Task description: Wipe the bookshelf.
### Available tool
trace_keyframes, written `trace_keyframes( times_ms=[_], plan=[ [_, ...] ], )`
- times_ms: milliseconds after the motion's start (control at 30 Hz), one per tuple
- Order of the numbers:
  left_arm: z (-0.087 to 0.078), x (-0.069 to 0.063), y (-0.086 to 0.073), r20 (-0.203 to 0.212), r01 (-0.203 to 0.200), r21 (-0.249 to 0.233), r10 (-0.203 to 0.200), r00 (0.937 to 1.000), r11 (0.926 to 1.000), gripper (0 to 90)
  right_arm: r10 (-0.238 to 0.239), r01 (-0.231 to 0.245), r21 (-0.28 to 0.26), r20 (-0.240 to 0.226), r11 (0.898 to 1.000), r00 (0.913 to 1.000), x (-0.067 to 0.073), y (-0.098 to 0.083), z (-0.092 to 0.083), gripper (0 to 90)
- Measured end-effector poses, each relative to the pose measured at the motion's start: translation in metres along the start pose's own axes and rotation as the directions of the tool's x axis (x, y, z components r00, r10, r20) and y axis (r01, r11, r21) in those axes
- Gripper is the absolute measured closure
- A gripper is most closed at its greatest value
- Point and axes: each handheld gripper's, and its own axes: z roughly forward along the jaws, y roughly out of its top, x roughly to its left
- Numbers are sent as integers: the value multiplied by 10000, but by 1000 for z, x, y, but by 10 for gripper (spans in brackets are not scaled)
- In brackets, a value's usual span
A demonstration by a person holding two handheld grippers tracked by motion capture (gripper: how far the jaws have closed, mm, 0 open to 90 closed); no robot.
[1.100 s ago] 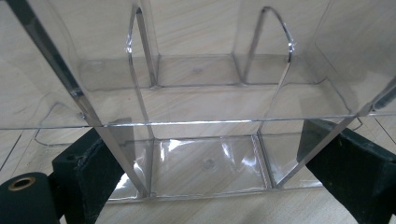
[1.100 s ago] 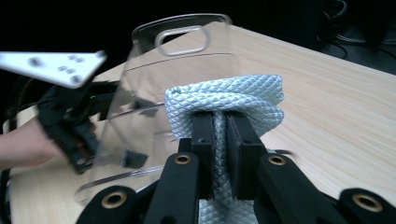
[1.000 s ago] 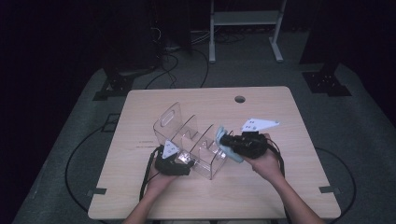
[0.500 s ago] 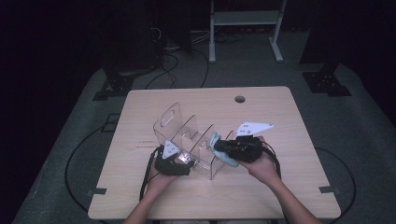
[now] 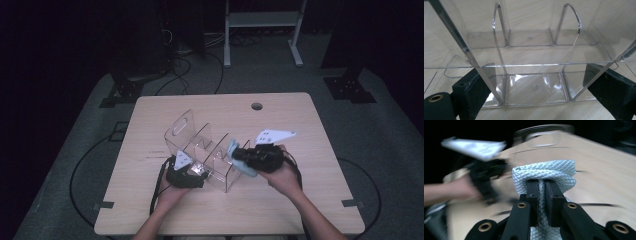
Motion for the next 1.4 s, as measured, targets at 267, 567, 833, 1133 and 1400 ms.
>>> trace_keyframes(
  times_ms=[267,567,833,1133,1400],
  plan=[
    [0,0,0,17,1,-38,-1,10000,10000,72,1752,-1690,-689,959,9832,9799,-56,-7,-6,819],
    [1,0,0,-20,39,-55,-39,10000,10000,72,2397,-2306,-1013,889,9678,9668,-72,-15,-5,820],
    [1,0,0,-23,33,-54,-33,10000,10000,72,2886,-2787,-1010,1023,9551,9520,-81,-24,-4,821],
    [1,0,0,-27,26,-54,-26,10000,10000,72,3295,-3346,297,1109,9419,9376,-88,-61,21,821],
    [1,0,0,-36,19,-22,-19,10000,10000,72,3719,-3873,1176,1338,9144,9186,-96,-91,40,821]
  ],
)
